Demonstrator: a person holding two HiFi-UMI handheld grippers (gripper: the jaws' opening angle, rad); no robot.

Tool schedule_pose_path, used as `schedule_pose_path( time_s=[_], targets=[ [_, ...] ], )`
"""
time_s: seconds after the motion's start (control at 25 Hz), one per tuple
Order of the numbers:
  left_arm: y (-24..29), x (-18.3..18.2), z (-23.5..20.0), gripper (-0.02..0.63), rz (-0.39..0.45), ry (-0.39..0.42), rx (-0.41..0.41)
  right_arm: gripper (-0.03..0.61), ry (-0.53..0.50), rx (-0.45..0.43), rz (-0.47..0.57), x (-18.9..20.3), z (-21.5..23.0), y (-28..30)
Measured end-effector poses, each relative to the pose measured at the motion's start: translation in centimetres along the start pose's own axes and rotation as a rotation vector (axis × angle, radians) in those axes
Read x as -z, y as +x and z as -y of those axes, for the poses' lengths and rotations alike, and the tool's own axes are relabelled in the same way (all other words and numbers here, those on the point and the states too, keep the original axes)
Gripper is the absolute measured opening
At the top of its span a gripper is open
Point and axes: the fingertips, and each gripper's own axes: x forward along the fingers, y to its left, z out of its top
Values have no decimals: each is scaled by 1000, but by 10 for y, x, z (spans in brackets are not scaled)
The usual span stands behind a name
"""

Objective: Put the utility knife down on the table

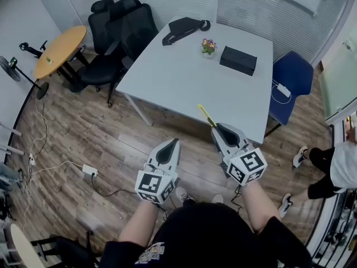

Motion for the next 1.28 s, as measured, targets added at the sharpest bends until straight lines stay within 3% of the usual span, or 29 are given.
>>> schedule_pose_path(
  time_s=[0.32,0.64,1.28],
  targets=[
    [2,-5,-31,6,-10,26,50,57,2,29,4,-1,-7,41],
    [17,3,-62,6,-21,-6,41,57,-2,25,-28,3,4,79],
    [131,-10,-103,6,-49,7,-17,57,51,-30,-53,6,107,167]
  ],
)
